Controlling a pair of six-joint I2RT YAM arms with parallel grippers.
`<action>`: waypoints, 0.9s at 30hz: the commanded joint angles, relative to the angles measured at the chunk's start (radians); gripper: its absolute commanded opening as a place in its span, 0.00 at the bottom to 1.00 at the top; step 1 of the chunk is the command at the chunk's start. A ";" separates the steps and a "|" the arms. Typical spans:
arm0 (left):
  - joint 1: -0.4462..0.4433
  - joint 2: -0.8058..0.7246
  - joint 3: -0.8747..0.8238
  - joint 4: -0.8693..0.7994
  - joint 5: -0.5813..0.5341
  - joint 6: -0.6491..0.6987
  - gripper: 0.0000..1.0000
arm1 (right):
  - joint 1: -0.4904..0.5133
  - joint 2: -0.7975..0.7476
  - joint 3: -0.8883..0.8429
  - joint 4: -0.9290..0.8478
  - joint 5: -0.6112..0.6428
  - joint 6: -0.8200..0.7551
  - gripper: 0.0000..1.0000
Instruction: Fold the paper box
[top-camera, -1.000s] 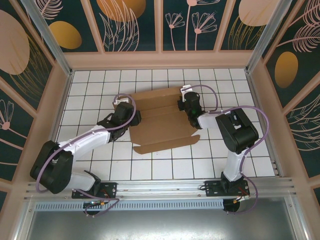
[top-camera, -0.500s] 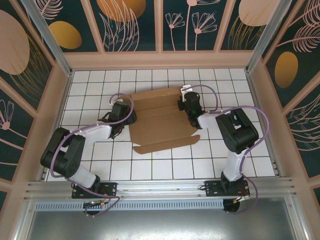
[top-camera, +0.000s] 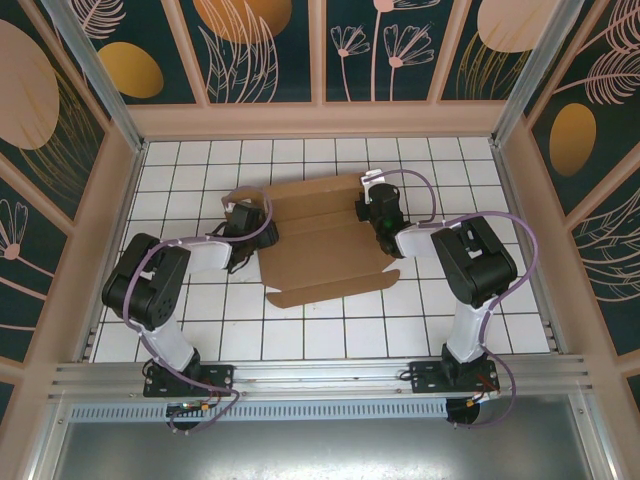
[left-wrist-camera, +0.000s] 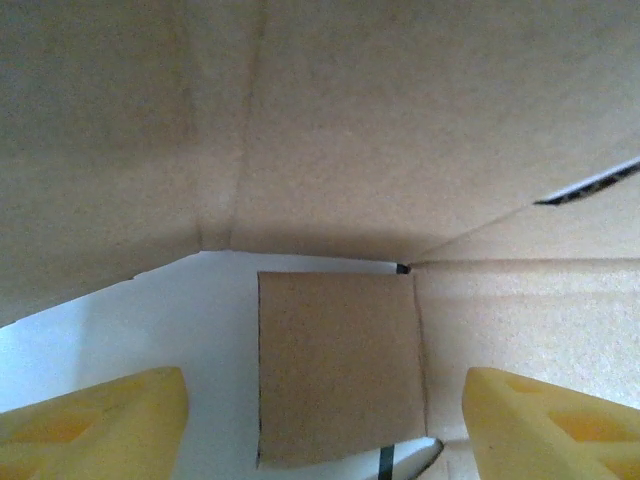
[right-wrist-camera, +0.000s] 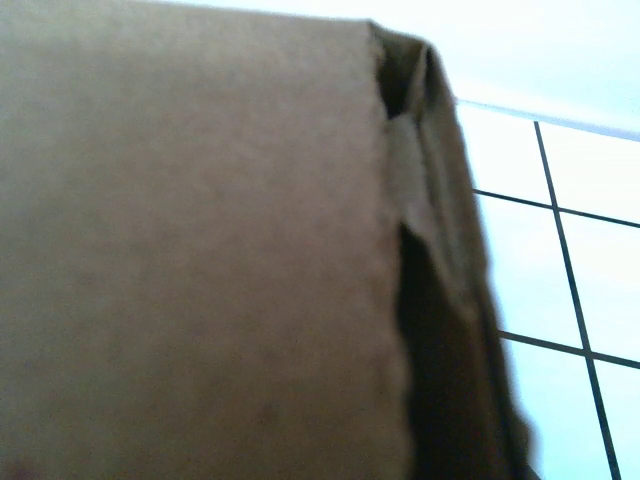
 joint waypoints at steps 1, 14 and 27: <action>0.006 0.020 0.019 0.077 0.039 -0.014 0.72 | -0.005 0.034 0.018 -0.020 -0.008 -0.014 0.00; 0.006 -0.020 -0.013 0.203 0.213 -0.023 0.62 | -0.004 0.042 0.025 -0.026 -0.013 -0.017 0.00; 0.002 0.066 0.039 0.239 0.302 -0.061 0.60 | -0.003 0.053 0.038 -0.037 -0.019 -0.022 0.00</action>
